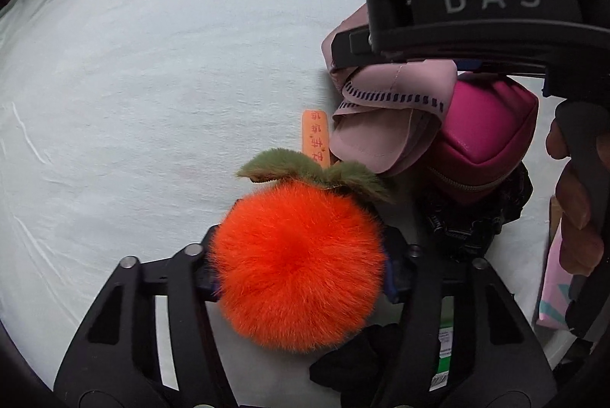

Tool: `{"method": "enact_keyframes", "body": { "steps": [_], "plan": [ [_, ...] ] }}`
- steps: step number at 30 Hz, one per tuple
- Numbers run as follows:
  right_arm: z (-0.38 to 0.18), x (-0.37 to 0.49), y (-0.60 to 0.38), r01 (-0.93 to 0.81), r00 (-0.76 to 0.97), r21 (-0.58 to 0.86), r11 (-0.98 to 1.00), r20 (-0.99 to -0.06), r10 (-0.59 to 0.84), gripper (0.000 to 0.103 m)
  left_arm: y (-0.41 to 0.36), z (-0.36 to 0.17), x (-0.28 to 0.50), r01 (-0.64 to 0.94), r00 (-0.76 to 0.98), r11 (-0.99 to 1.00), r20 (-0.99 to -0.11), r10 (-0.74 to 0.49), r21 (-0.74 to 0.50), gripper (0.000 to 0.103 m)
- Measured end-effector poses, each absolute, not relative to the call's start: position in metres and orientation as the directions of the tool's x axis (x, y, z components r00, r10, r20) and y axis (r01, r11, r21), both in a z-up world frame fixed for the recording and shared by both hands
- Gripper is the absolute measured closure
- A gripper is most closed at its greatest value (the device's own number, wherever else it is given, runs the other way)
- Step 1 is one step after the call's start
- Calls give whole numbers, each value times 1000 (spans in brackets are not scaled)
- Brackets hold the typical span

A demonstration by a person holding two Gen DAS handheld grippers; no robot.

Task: Organize soft objects
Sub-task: 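Grasp the orange pompom with left tool while right tool grasps pink cloth, then carry pompom and pink cloth into the box and release both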

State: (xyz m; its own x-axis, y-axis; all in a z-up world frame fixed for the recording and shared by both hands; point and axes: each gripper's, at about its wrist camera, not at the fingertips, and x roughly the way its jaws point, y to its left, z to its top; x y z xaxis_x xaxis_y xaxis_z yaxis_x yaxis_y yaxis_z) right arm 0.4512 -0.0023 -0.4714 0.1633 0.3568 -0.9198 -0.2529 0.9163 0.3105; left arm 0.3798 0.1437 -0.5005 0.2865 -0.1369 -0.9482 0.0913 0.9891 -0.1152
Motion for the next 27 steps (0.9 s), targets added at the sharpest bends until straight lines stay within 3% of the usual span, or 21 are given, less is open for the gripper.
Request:
{"method": "enact_keyframes", "body": {
  "steps": [2, 5, 8, 18, 27],
  "plan": [
    [-474, 450, 2, -262, 146, 319, 911, -920, 364, 54, 145, -500, 381, 93, 287, 989, -948, -140, -118, 66],
    [-479, 448, 9, -262, 130, 333, 906, -918, 375, 72, 147, -499, 382, 94, 287, 987, -946, -150, -128, 71],
    [-475, 445, 8, -247, 147, 334, 909, -915, 376, 77, 147, -497, 381, 101, 293, 987, -944, -149, -125, 72],
    [-429, 434, -4, -228, 219, 345, 910, -893, 394, 83, 159, -459, 368, 94, 342, 989, -929, -140, -114, 72],
    [-352, 400, -8, -227, 310, 346, 910, -860, 404, 83, 176, -383, 346, 82, 423, 990, -896, -136, -111, 72]
  ]
}}
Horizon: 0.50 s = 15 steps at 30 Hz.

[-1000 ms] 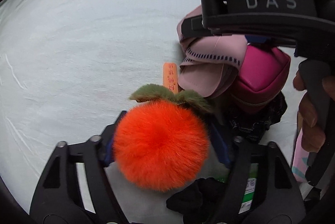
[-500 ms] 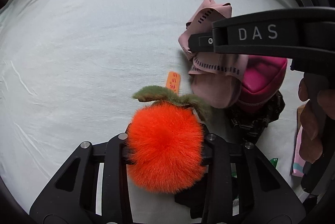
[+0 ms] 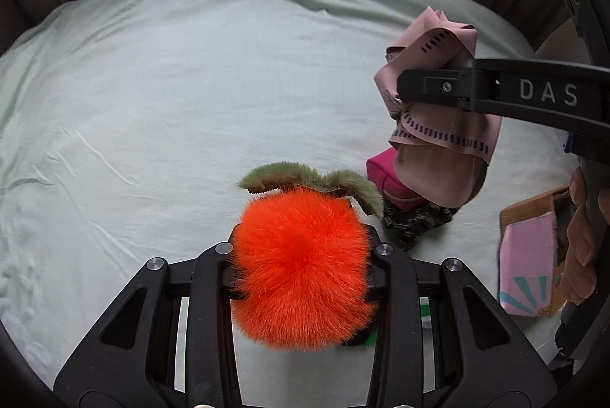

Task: Organize soft objects
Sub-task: 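Carry pompom and pink cloth into the box and release both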

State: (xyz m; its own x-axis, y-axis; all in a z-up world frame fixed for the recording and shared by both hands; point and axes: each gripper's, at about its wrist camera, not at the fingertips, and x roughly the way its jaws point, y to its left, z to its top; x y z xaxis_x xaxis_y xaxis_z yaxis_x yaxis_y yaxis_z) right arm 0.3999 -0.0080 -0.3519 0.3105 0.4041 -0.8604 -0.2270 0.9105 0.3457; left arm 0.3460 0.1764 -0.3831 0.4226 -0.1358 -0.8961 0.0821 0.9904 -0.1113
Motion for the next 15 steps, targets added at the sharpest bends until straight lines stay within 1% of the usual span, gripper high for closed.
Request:
{"method": "enact_keyframes", "body": {
  "steps": [7, 15],
  "plan": [
    [-278, 350, -17, -214, 388, 351, 911, -826, 409, 83, 188, -307, 294, 99, 476, 989, -868, -145, -111, 72],
    [-218, 289, -42, -163, 446, 370, 915, -799, 403, 83, 176, -243, 256, 151, 511, 983, -843, -170, -107, 72]
  ]
}}
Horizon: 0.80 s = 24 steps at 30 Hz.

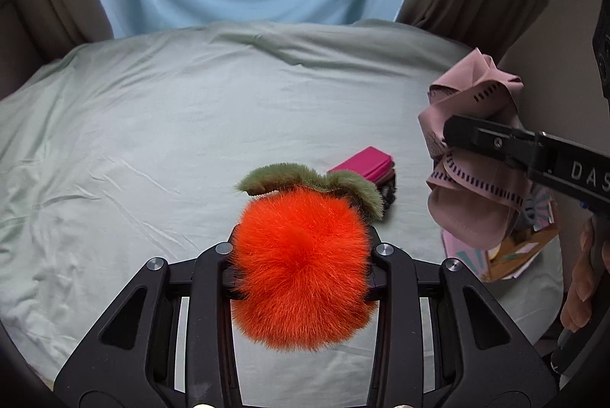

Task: Organize soft objects
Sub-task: 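Carry pompom and pink cloth into the box and release both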

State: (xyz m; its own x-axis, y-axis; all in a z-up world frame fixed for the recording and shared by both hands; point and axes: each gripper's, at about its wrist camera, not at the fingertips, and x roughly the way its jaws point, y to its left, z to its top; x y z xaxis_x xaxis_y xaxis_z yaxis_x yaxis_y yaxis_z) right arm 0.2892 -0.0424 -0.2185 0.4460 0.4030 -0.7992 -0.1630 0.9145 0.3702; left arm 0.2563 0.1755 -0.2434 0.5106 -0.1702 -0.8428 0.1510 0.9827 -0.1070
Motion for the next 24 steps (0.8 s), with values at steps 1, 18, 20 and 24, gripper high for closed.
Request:
{"method": "enact_keyframes", "body": {
  "steps": [1, 18, 20, 24],
  "plan": [
    [-213, 282, -48, -156, 453, 374, 914, -795, 402, 83, 171, -236, 251, 159, 515, 982, -839, -174, -106, 72],
    [-172, 208, -228, -83, 517, 372, 925, -777, 359, 83, -19, -181, 199, 222, 532, 967, -815, -231, -129, 72],
    [-175, 204, -256, -59, 516, 380, 923, -780, 354, 83, -49, -186, 197, 227, 518, 965, -823, -235, -133, 72],
    [-187, 200, -316, -12, 508, 384, 923, -793, 337, 83, -116, -199, 197, 258, 485, 958, -841, -240, -125, 72]
  ]
}}
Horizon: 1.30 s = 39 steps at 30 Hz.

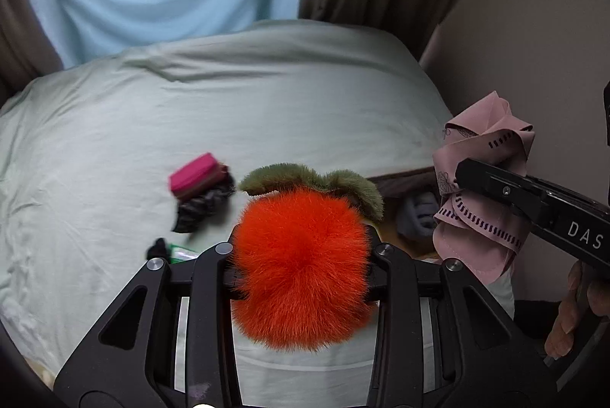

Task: Organize soft objects
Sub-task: 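Carry pompom and pink cloth into the box and release both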

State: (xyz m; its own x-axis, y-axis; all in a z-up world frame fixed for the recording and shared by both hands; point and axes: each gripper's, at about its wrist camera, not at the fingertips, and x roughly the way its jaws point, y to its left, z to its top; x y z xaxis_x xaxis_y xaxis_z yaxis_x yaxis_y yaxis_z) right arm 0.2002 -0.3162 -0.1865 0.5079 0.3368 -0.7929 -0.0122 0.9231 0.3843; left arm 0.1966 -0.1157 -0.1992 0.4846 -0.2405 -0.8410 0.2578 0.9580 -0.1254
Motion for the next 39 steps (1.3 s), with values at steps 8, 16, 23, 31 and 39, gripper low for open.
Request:
{"method": "enact_keyframes", "body": {
  "steps": [8, 16, 23, 31, 39],
  "plan": [
    [-238, 212, -406, 61, 439, 373, 926, -843, 311, 83, -214, -250, 213, 284, 377, 949, -895, -239, -134, 72],
    [-303, 228, -454, 93, 334, 360, 928, -889, 312, 83, -253, -325, 242, 297, 265, 951, -950, -166, -83, 72],
    [-345, 244, -442, 49, 240, 386, 921, -900, 365, 83, -247, -387, 245, 276, 155, 961, -985, -70, -25, 72],
    [-380, 266, -410, -7, 142, 390, 921, -911, 387, 79, -241, -405, 237, 304, 143, 952, -990, -17, 28, 40],
    [-387, 276, -419, 58, 161, 383, 922, -915, 369, 3, -241, -394, 227, 355, 176, 933, -984, -13, 51, 0]
  ]
}}
